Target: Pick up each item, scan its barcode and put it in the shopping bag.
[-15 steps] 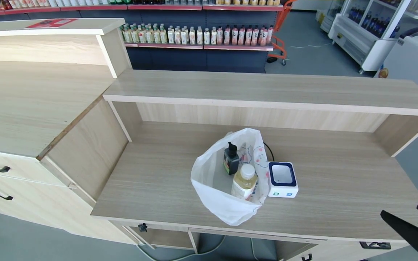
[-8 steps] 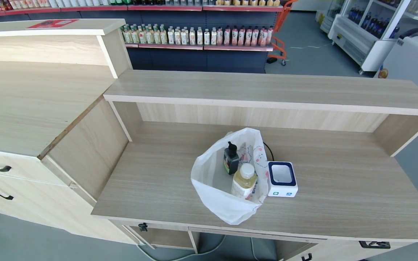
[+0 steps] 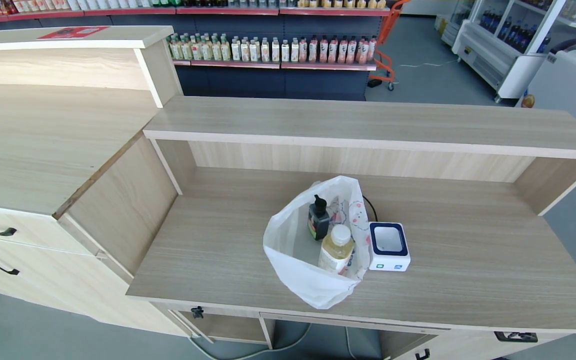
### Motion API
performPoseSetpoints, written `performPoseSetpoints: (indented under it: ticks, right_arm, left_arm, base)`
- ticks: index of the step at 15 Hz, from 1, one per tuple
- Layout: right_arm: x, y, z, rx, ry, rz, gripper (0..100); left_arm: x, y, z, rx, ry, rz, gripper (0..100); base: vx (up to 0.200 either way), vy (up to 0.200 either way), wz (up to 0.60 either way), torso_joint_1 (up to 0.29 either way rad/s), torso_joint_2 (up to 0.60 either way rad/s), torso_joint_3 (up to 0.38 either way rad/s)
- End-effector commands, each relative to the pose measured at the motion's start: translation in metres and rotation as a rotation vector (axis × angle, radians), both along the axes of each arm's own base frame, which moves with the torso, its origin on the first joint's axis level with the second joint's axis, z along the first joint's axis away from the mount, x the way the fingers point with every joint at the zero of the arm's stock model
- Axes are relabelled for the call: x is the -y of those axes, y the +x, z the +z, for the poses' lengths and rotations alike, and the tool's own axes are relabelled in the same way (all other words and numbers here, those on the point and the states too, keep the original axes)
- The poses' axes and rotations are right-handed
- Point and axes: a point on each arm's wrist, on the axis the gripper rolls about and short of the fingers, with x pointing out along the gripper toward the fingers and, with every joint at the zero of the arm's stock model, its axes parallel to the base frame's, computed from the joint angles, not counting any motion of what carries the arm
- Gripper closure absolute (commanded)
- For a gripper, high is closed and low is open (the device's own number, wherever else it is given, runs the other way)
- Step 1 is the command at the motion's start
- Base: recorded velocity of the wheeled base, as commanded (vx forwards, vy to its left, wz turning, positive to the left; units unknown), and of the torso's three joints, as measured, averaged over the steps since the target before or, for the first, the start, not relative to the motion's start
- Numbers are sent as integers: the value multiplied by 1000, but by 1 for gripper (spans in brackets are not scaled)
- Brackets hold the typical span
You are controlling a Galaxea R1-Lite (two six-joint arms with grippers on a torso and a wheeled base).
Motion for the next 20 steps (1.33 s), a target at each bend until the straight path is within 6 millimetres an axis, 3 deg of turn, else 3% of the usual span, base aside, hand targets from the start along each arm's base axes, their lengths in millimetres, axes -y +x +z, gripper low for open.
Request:
performPoseSetpoints:
  ticks: [1, 8, 20]
  right_arm:
    - [0, 0, 0, -6, -1, 1, 0]
    - [0, 0, 0, -6, -4, 0, 0]
    - [0, 0, 0, -6, -10, 1, 0]
  left_arm:
    - [0, -1, 0, 14, 1, 1, 0]
    - [0, -1, 0, 14, 4, 1, 0]
    - [0, -1, 0, 14, 9, 1, 0]
  base:
    - [0, 0, 0, 0, 0, 0]
    - [0, 0, 0, 0, 0, 0]
    - [0, -200, 0, 2, 2, 0]
